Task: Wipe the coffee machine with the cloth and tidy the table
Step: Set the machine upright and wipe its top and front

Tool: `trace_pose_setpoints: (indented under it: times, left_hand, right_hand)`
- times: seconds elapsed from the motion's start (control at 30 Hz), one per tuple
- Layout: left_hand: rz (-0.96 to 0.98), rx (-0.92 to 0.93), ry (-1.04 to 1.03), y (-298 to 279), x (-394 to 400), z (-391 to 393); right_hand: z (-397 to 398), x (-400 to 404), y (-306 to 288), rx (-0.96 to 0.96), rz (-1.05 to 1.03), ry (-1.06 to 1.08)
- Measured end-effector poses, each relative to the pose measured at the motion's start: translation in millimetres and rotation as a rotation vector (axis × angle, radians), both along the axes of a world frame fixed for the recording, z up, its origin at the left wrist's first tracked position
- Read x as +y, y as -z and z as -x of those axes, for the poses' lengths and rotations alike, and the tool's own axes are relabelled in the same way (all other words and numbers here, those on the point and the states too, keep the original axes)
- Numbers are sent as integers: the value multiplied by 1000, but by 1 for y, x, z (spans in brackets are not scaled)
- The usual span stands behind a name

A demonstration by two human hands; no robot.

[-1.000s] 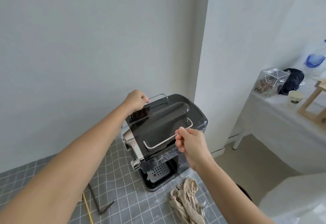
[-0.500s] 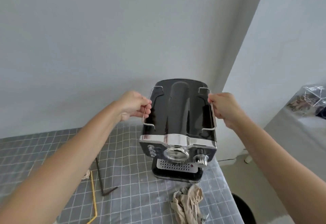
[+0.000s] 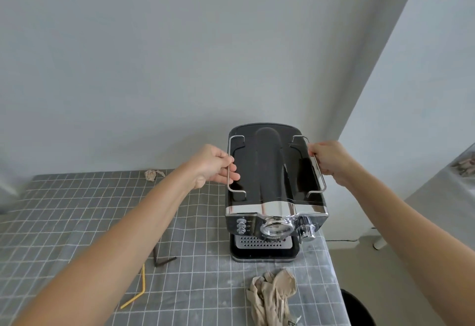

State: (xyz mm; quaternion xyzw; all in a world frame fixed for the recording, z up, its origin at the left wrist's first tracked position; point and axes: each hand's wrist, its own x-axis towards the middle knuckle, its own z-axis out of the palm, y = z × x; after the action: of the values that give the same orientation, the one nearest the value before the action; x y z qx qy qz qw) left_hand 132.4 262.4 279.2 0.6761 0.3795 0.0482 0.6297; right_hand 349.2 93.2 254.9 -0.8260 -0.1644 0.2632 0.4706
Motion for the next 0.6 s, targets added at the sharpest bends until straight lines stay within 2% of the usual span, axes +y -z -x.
trace_pose_setpoints:
  times: [0.27,0.43,0.53,0.6]
  left_hand:
    - [21,22,36,-3,-11,1]
    - [31,14,25,-3,-12,2]
    - [-24,3,12,-2,-14,5]
    - [-96,-19,-28,4,-16,10]
  right_hand:
    - [2,-17,-1,62,5,-30]
    - [3,-25,-3,56,-65,-82]
    - [4,-43,23,3,-178,128]
    - [21,-69,63,-112,-92,296]
